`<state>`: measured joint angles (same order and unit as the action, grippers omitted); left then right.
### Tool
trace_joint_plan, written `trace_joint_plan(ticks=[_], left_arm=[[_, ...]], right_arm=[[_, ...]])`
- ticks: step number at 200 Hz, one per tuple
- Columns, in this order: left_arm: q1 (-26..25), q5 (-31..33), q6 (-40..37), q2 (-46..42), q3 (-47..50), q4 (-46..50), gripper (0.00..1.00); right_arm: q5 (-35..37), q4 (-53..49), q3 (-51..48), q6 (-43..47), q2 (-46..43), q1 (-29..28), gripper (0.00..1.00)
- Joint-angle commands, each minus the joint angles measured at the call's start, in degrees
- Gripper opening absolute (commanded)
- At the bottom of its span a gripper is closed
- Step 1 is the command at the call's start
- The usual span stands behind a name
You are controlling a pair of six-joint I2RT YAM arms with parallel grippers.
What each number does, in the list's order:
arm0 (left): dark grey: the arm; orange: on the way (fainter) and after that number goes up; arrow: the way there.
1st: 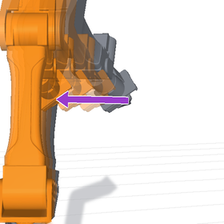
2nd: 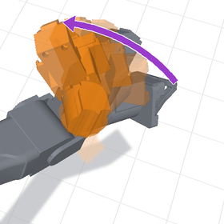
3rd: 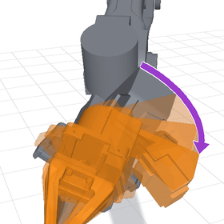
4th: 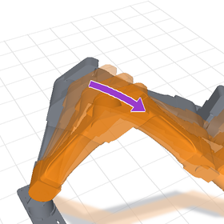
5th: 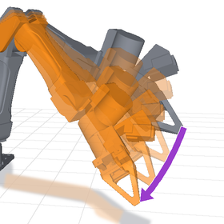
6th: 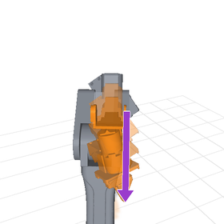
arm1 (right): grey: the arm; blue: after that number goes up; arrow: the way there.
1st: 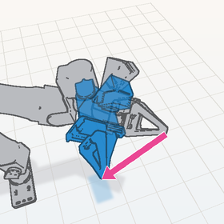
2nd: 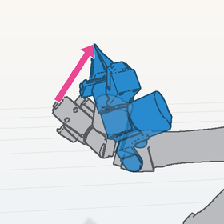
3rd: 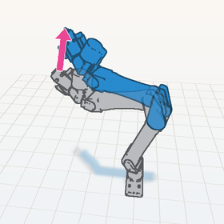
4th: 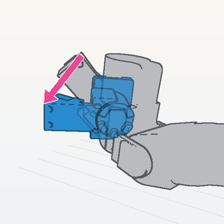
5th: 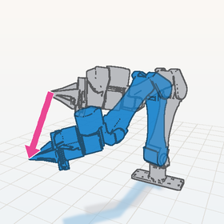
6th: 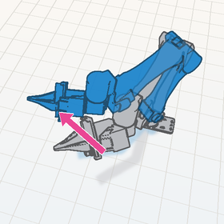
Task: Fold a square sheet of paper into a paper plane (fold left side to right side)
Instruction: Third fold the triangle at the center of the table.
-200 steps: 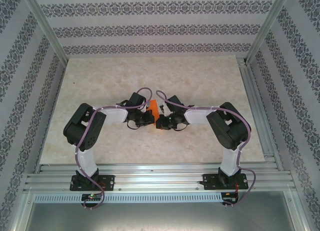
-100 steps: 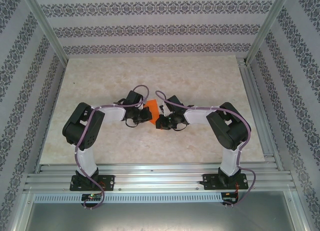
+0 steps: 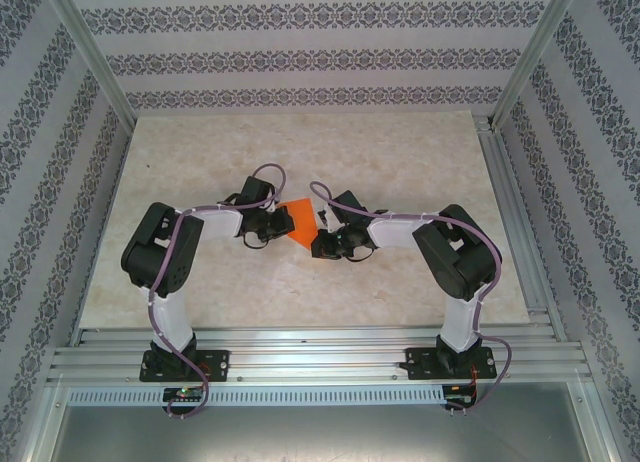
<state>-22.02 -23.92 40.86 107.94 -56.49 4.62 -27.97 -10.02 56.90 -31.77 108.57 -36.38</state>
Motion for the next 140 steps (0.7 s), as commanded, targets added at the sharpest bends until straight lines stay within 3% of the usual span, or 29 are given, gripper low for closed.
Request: trace_joint_plan(ticks=[1, 55, 108, 140], left_arm=[[4.53, 6.78, -1.88, 1.58, 2.21, -0.62, 0.08], [9.34, 3.75, -5.42, 0.41, -2.72, 3.51, 0.12], [8.31, -0.72, -5.50, 1.10, -0.98, 0.35, 0.12], [7.15, -0.41, -4.72, 1.29, 0.16, -1.19, 0.12]], right_arm=[[6.26, -8.85, -2.02, 1.16, 2.61, -0.49, 0.09], [5.54, -8.46, -1.36, 1.36, 2.15, -0.51, 0.10], [2.80, -7.81, 3.71, 3.03, -6.22, -0.49, 0.11], [0.72, -8.48, 11.21, 2.62, -4.77, -1.43, 0.12]])
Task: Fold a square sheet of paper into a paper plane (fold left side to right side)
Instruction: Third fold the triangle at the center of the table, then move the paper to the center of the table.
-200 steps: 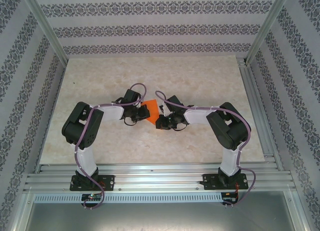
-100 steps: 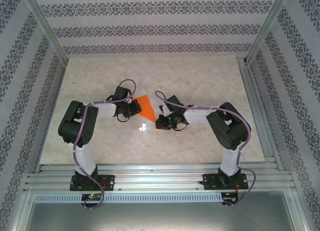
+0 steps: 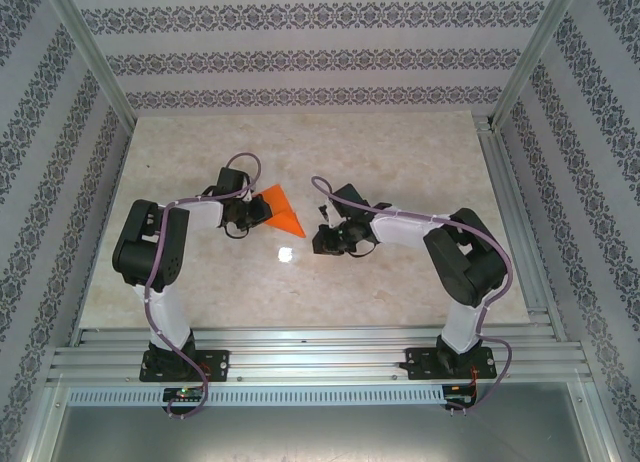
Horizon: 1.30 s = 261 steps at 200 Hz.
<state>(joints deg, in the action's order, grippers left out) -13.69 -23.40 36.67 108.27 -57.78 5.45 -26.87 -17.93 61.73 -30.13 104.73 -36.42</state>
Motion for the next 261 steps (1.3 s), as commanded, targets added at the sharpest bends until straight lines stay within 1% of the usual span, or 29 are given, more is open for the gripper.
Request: trace_joint_plan(ticks=[1, 18, 28, 40, 56, 70, 76, 82, 89, 94, 100, 117, 143, 163, 180, 201, 222, 235, 261], left_arm=[[-1.17, -0.85, -0.53, 0.93, 1.44, -2.07, 0.12], [-1.21, -0.59, -1.13, 0.65, 0.34, -0.53, 0.13], [-1.21, -1.37, -1.46, 0.59, -0.51, 0.07, 0.13], [-1.19, -2.07, -1.45, 0.05, -1.05, 0.36, 0.14], [-1.13, -1.84, -2.56, -1.68, -2.44, 2.63, 0.18], [-0.71, -1.33, -3.97, -3.53, -4.32, 5.40, 0.21], [-0.48, -1.27, -4.39, -4.35, -5.12, 6.46, 0.24], [-0.03, -1.27, -4.86, -5.12, -5.77, 7.49, 0.31], [0.48, -1.21, -5.27, -6.19, -6.30, 8.38, 0.39], [0.83, -1.10, -5.58, -6.95, -6.65, 8.97, 0.42], [1.40, -1.07, -5.89, -7.85, -6.81, 9.98, 0.43], [2.89, -1.08, -6.09, -10.68, -6.11, 10.71, 0.45], [4.60, -1.05, -5.90, -14.87, -3.18, 11.29, 0.48], [5.34, -0.93, -5.89, -17.97, -0.51, 11.76, 0.50], [5.86, -0.31, -6.14, -20.33, 1.50, 12.57, 0.51], [6.21, -0.19, -6.86, -22.30, 3.66, 13.68, 0.51], [6.16, -0.59, -7.42, -23.79, 5.91, 14.10, 0.52], [6.20, -1.71, -7.79, -24.37, 6.76, 14.28, 0.51], [6.09, -5.94, -6.66, -24.94, 8.56, 13.18, 0.52]], right_arm=[[-0.37, -0.59, 6.64, 1.01, -0.75, -1.42, 0.12], [-0.47, -0.75, 10.59, 1.04, 2.51, -2.18, 0.12], [-0.05, -0.65, 12.94, 1.26, 3.99, -2.25, 0.14], [1.64, -2.10, 15.67, 2.61, 5.48, -2.19, 0.20], [5.77, -3.68, 18.33, 5.70, 6.26, -1.77, 0.35], [6.42, -3.92, 20.06, 8.60, 7.27, -0.82, 0.44], [6.16, -3.91, 20.73, 9.77, 8.00, -0.32, 0.46], [5.11, -3.88, 21.60, 11.08, 8.85, 0.19, 0.48], [3.68, -4.11, 22.66, 12.06, 9.98, 0.64, 0.49], [2.88, -4.14, 23.30, 12.69, 10.59, 0.82, 0.49], [1.31, -4.35, 24.23, 14.03, 11.66, 0.83, 0.50], [-0.24, -5.46, 26.40, 16.57, 14.09, 0.82, 0.53], [-1.90, -5.88, 29.14, 17.63, 17.72, 1.40, 0.53], [-4.33, -5.56, 30.89, 18.52, 20.16, 1.22, 0.49], [-6.50, -5.65, 31.55, 19.09, 21.08, 0.90, 0.41], [-6.45, -5.70, 30.44, 19.01, 20.82, 1.23, 0.28], [-5.51, -5.54, 28.00, 19.31, 19.12, 1.53, 0.07], [-5.22, -5.05, 25.79, 19.34, 17.23, 1.45, 0.00], [-4.54, -4.39, 20.15, 19.48, 10.82, 1.28, 0.00]])
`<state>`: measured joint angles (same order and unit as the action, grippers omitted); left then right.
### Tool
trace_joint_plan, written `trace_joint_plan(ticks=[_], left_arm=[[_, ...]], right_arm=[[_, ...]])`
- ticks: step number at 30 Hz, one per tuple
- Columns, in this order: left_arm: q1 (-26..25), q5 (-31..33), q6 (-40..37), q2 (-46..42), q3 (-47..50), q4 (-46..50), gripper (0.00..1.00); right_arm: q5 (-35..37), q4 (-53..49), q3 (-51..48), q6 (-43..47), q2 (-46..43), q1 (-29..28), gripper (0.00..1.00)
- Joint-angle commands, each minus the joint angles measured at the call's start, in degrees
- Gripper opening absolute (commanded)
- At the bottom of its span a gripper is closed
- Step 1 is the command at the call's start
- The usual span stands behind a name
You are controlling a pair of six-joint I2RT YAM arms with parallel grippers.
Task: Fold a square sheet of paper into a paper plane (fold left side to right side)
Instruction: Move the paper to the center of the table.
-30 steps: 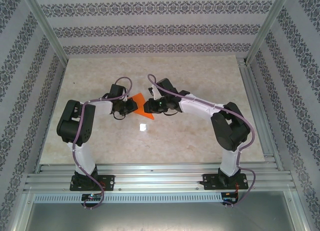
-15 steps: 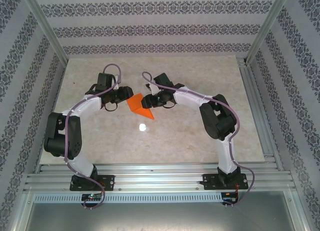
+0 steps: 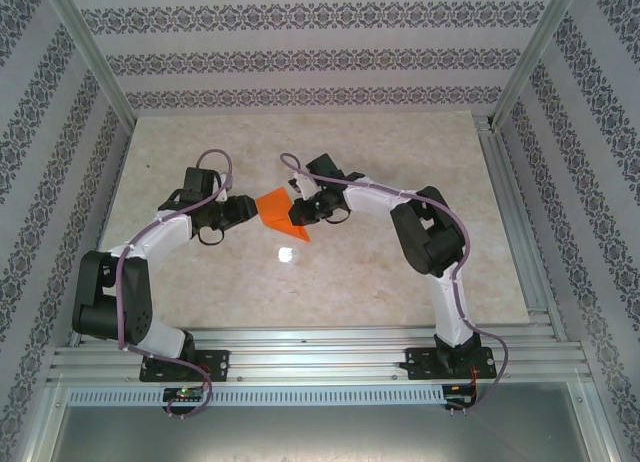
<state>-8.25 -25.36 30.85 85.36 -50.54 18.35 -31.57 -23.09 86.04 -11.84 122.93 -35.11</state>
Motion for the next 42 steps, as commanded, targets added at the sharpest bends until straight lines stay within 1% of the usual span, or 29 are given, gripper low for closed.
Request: trace_joint_plan(ticks=[1, 7, 11, 14, 17, 19, 23, 25, 28, 33, 39, 42], left_arm=[[0.63, -4.07, -0.82, -2.08, 1.41, 0.28, 0.52], [0.52, -7.02, 1.78, -3.98, 2.22, -1.18, 0.55], [-1.49, -9.28, 3.95, -2.63, 2.80, -3.85, 0.55], [-3.46, -9.14, 5.92, -0.72, 3.94, -5.82, 0.55], [-3.97, -9.66, 10.68, 0.49, 7.45, -11.58, 0.55], [-4.05, -8.87, 13.65, 0.60, 9.52, -14.42, 0.55], [-4.26, -8.76, 18.42, 1.45, 11.86, -18.68, 0.56], [-5.10, -9.65, 20.44, 2.73, 12.02, -20.86, 0.56], [-7.06, -9.82, 23.09, 5.16, 11.64, -23.58, 0.55], [-9.21, -8.54, 24.58, 8.99, 10.13, -25.33, 0.55], [-9.59, -6.37, 23.51, 10.09, 8.23, -22.81, 0.55], [-9.62, -6.51, 23.38, 10.64, 7.60, -22.44, 0.56]], right_arm=[[0.22, 0.77, -4.41, 1.19, -7.59, 0.01, 0.00], [0.00, 1.21, -13.25, 0.05, -16.44, 0.39, 0.00], [-0.31, 2.39, -16.97, -1.33, -17.42, 0.53, 0.02], [-0.50, 3.52, -18.39, -1.74, -16.36, 0.48, 0.03], [0.31, 2.84, -19.13, -1.25, -15.63, 0.32, 0.10], [2.57, 1.43, -19.50, -0.60, -16.45, 0.56, 0.15], [6.18, -0.19, -19.98, 1.18, -20.19, 1.25, 0.29], [6.98, -1.30, -19.52, 2.15, -20.46, 1.23, 0.33], [5.72, -1.78, -18.59, 2.69, -18.82, 0.81, 0.36], [7.65, -2.11, -17.28, 3.01, -15.79, 0.65, 0.34], [9.57, -2.48, -16.23, 2.65, -13.32, 0.94, 0.28], [10.44, -2.75, -15.84, 2.34, -12.42, 1.24, 0.27]])
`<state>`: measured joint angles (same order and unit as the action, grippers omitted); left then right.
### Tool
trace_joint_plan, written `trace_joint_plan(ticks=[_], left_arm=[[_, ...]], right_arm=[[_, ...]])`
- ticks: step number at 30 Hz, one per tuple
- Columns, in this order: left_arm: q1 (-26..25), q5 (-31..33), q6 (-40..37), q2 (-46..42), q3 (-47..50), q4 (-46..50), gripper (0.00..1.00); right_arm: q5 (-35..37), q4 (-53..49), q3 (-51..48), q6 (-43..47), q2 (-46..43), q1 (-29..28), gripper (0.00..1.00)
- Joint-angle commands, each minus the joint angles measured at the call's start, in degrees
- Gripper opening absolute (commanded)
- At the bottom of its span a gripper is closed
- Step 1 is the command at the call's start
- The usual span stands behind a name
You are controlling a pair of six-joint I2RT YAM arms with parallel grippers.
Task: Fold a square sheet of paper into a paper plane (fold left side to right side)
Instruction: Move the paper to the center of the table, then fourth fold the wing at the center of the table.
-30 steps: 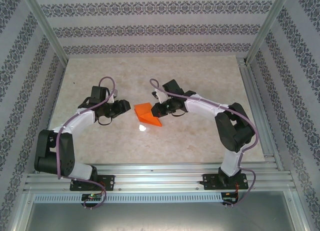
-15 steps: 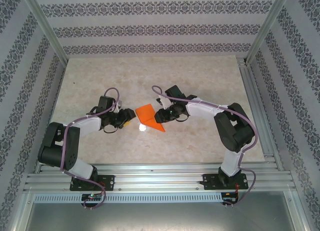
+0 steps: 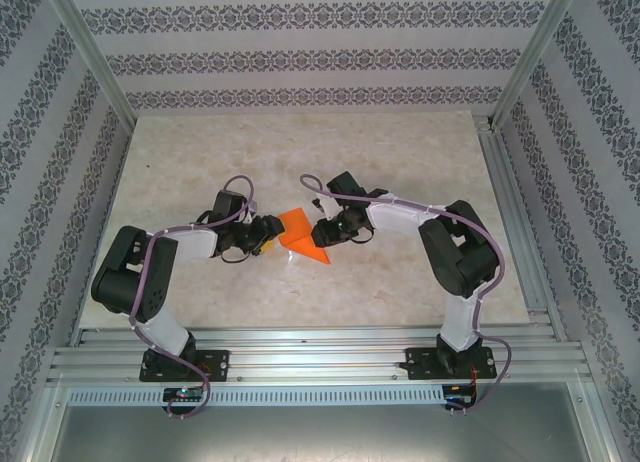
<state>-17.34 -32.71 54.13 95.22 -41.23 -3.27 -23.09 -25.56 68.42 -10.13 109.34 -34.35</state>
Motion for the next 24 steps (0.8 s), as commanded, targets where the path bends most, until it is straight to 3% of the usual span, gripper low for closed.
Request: trace_joint_plan(ticks=[1, 13, 20, 24], left_arm=[[-0.57, 0.85, 0.19, 0.99, -1.83, -0.81, 0.56], [-1.89, 0.89, 0.70, 4.09, -4.61, -1.30, 0.48], [-2.55, 1.42, 1.07, 5.57, -6.13, -1.56, 0.40], [-3.05, 1.42, 1.15, 6.57, -7.01, -1.70, 0.29]], right_arm=[[2.25, -0.15, 1.71, 0.27, 1.35, 0.51, 0.27], [2.55, -0.49, 1.29, -0.37, 1.78, 1.20, 0.25], [1.56, -0.08, 1.10, -0.51, 1.93, 1.16, 0.24], [1.47, -0.08, 1.10, -0.60, 1.72, 1.26, 0.25]])
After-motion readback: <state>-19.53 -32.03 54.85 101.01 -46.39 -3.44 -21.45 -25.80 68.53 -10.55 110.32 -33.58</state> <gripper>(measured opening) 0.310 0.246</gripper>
